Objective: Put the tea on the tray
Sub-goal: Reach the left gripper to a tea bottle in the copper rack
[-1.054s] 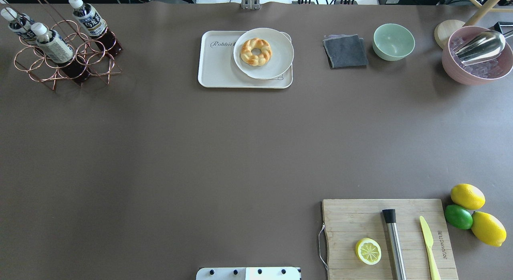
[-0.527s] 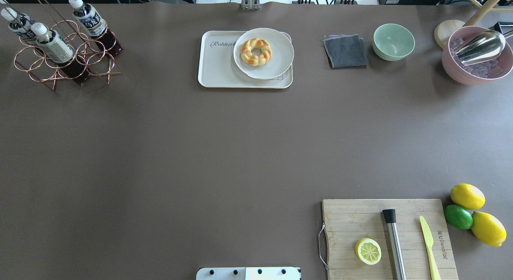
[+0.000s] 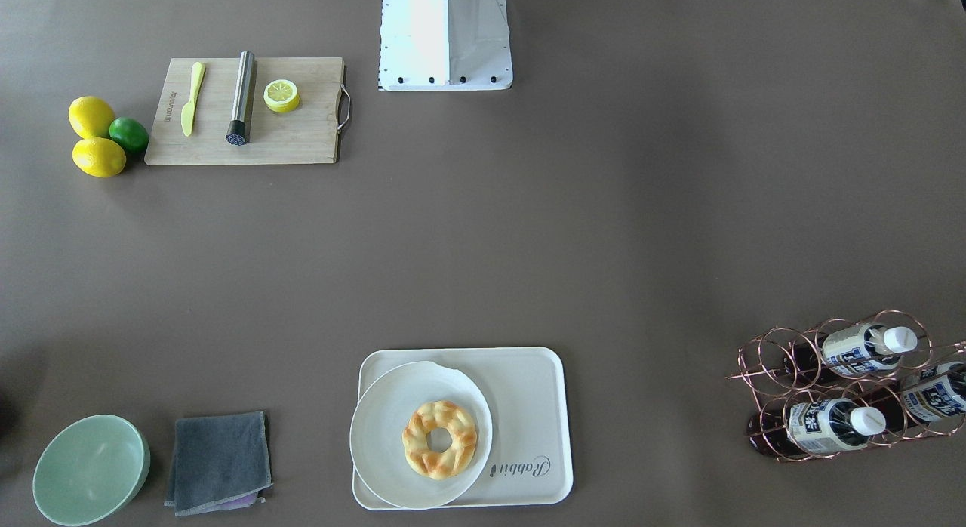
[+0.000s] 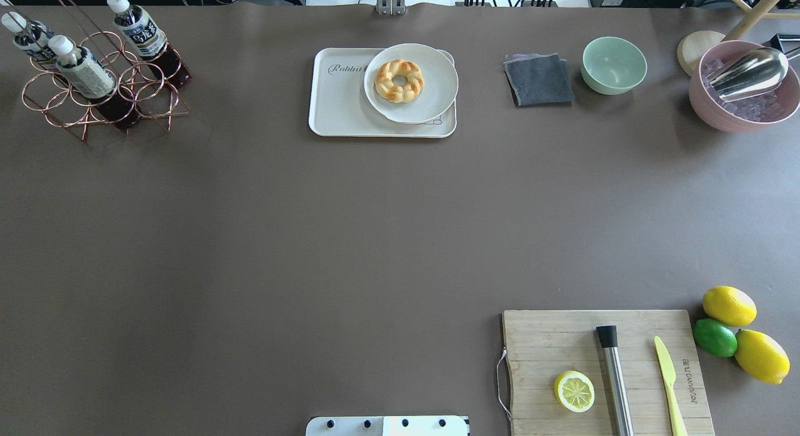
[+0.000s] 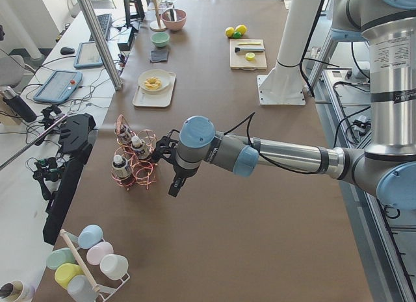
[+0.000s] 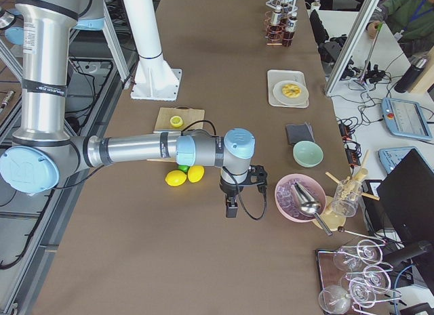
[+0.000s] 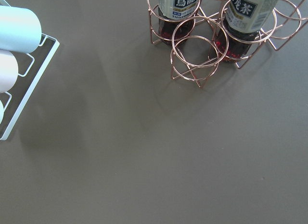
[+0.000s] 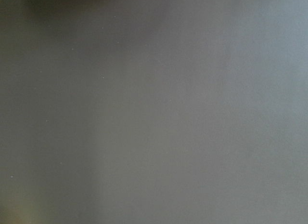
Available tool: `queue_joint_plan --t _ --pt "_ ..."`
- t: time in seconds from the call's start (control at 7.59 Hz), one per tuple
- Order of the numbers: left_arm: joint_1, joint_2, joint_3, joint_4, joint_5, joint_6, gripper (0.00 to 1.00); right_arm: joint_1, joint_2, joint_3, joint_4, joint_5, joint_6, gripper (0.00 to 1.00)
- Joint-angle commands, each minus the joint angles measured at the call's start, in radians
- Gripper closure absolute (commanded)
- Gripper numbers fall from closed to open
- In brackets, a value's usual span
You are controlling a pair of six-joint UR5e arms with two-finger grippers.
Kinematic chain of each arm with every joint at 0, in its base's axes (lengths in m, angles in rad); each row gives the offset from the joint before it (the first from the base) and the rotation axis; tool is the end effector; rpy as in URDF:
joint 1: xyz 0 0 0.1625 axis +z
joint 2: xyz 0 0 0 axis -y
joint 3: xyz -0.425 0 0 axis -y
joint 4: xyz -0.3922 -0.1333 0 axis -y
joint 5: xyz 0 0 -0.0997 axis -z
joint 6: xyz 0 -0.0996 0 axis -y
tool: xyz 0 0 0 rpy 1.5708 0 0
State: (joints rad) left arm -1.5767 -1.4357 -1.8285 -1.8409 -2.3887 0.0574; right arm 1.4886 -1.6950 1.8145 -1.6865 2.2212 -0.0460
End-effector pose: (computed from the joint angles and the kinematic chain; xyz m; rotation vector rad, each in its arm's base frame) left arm -0.0633 -0.4498 0.5604 0.3961 0.7956 0.2086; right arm 0.0369 -0.4413 0.6164 -0.0081 -0.6508 -0.1249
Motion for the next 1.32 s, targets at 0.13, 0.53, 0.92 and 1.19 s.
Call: queue_joint_plan --t 0.13,0.53,0.92,1.19 --pt "0.077 -0.011 0.038 -0.34 0.014 -0.411 0.02 -0.001 0.0 0.0 0.001 0.0 0.0 0.0" --pt "0.231 -0.035 0.038 -0.536 0.202 -0.677 0.03 -0.001 0.0 -0.001 -0.001 0.0 0.0 0.0" --pt "0.409 -0.1 0.041 -0.63 0.469 -0.896 0.07 -0.001 0.0 -0.003 -0.001 0.002 0.0 0.0" --pt "0.49 -0.155 0.087 -0.621 0.629 -0.906 0.07 -0.001 0.0 -0.003 -0.001 0.002 0.0 0.0"
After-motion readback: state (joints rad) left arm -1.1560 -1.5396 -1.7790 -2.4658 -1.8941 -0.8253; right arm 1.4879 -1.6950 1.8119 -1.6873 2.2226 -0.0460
